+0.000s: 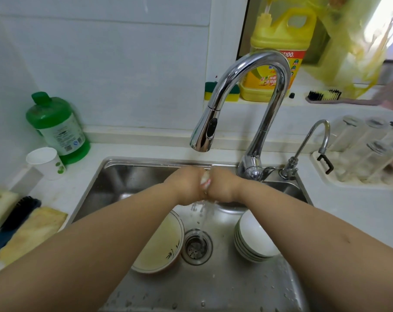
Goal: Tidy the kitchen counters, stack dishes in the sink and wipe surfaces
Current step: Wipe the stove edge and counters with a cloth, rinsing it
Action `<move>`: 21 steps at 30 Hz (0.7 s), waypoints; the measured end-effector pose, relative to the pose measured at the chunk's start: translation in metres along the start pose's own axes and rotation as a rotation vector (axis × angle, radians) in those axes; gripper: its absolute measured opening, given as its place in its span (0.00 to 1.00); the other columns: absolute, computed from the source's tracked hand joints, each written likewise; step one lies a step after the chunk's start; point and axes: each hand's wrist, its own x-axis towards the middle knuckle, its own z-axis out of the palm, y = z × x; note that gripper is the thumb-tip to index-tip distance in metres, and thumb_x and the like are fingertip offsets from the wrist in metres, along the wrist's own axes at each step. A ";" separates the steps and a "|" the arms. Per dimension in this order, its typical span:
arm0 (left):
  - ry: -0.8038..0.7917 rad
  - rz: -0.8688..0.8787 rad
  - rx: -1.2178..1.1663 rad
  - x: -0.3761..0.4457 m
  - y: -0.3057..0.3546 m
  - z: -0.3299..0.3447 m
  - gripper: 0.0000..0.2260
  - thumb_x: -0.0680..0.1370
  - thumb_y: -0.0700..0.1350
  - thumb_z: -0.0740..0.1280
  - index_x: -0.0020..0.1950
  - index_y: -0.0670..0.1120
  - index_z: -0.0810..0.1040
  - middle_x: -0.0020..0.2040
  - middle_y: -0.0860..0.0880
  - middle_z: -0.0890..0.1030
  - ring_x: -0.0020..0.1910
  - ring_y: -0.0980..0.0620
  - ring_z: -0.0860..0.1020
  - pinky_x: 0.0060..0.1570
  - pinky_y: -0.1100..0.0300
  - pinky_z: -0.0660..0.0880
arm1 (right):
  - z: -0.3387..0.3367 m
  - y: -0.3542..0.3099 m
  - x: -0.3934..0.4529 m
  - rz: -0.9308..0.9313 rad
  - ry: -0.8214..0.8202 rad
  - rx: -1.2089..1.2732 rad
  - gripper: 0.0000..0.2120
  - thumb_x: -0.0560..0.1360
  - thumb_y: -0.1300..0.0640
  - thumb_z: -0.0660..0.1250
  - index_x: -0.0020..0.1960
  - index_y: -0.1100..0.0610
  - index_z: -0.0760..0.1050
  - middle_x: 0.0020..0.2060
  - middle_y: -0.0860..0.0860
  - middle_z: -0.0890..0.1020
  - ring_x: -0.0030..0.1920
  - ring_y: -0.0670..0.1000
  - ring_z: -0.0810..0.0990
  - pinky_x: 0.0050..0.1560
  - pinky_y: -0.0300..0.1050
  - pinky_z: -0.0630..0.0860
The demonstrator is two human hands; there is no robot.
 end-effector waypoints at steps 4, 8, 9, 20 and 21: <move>0.101 0.027 0.139 -0.002 0.003 0.007 0.02 0.74 0.43 0.67 0.46 0.48 0.74 0.45 0.49 0.79 0.47 0.47 0.79 0.41 0.59 0.71 | 0.000 0.009 -0.001 0.235 -0.186 0.358 0.14 0.65 0.73 0.64 0.27 0.57 0.68 0.22 0.51 0.68 0.19 0.47 0.63 0.23 0.33 0.57; 0.182 0.063 0.350 -0.006 0.003 0.011 0.10 0.77 0.41 0.62 0.58 0.45 0.72 0.57 0.45 0.75 0.55 0.44 0.77 0.46 0.54 0.70 | 0.000 0.013 0.004 0.334 -0.427 0.494 0.14 0.69 0.72 0.58 0.30 0.57 0.63 0.20 0.50 0.64 0.17 0.44 0.59 0.20 0.30 0.52; 0.200 0.069 0.372 -0.006 0.003 0.012 0.10 0.78 0.40 0.62 0.59 0.46 0.71 0.57 0.46 0.74 0.56 0.44 0.76 0.46 0.55 0.70 | -0.001 0.014 0.006 0.345 -0.463 0.527 0.15 0.70 0.72 0.57 0.30 0.57 0.63 0.20 0.50 0.64 0.17 0.44 0.59 0.20 0.30 0.51; 0.014 -0.463 -0.381 0.004 -0.004 0.001 0.08 0.75 0.41 0.65 0.53 0.43 0.78 0.46 0.44 0.81 0.41 0.47 0.78 0.41 0.56 0.77 | -0.001 0.000 -0.001 -0.084 0.225 -0.114 0.35 0.71 0.55 0.71 0.74 0.49 0.59 0.64 0.55 0.70 0.61 0.57 0.74 0.61 0.46 0.71; -0.043 -0.562 -0.580 0.003 -0.005 -0.001 0.03 0.74 0.38 0.64 0.46 0.43 0.78 0.37 0.45 0.79 0.33 0.50 0.74 0.31 0.60 0.73 | 0.003 0.001 -0.002 -0.161 0.248 -0.181 0.36 0.71 0.54 0.71 0.74 0.47 0.59 0.66 0.55 0.67 0.64 0.57 0.71 0.63 0.46 0.70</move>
